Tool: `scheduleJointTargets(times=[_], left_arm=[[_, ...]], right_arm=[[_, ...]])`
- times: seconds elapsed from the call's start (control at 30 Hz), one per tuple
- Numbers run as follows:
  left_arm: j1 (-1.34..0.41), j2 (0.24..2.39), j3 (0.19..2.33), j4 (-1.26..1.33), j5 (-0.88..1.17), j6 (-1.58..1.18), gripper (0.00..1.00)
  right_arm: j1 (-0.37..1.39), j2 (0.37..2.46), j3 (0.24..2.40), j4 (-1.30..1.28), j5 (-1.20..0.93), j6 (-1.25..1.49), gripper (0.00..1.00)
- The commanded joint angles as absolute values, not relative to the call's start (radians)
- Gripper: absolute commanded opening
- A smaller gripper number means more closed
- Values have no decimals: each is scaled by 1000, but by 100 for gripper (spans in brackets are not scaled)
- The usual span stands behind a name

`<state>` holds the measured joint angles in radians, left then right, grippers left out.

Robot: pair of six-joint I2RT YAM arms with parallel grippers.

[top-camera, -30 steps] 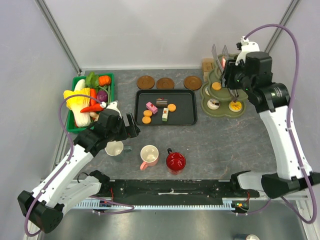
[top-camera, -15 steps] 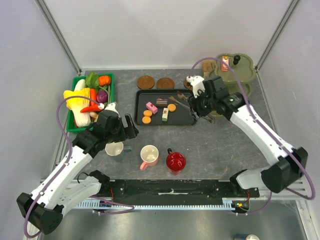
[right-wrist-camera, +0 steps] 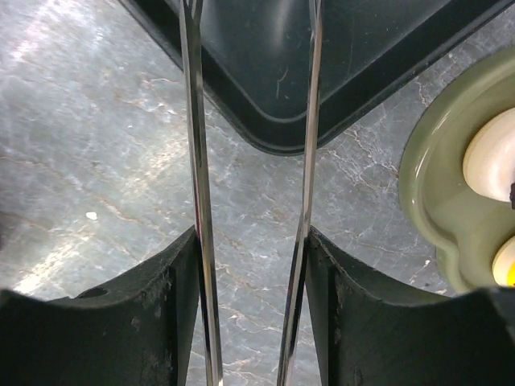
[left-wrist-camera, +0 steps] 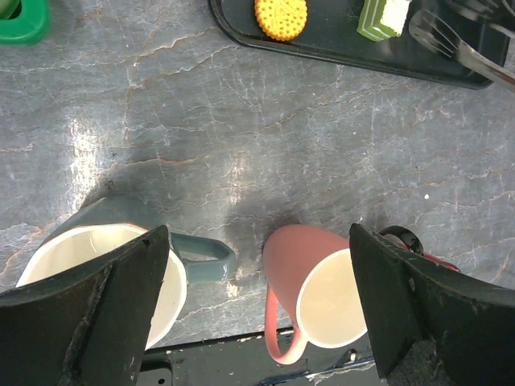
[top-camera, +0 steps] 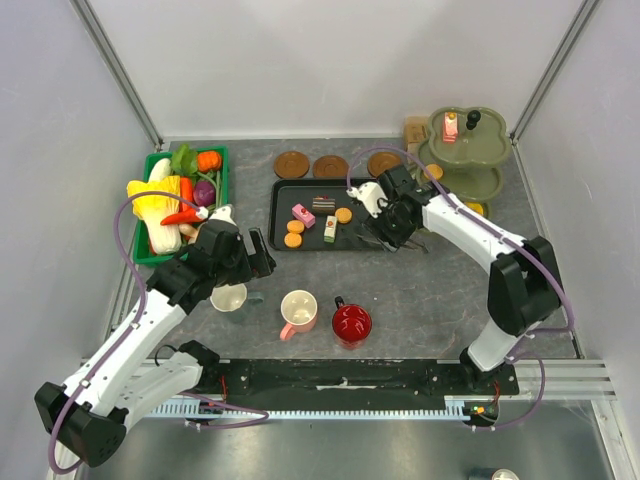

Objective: Serve the afternoon tea

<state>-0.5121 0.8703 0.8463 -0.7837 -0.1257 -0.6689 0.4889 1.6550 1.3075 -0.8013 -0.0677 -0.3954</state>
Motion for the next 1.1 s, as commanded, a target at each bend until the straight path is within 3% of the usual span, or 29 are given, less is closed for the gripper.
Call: scheduleJointTargets(times=[0.0, 0.83, 1.07], left_arm=[[-512, 871, 879, -781, -161, -689, 99], [-512, 877, 887, -782, -184, -681, 99], [-512, 871, 887, -787, -184, -683, 99]], right_arm=[[491, 1704, 1377, -790, -8, -442, 59], [492, 1922, 1560, -802, 22, -419, 60], [491, 1931, 1571, -782, 23, -376, 50]])
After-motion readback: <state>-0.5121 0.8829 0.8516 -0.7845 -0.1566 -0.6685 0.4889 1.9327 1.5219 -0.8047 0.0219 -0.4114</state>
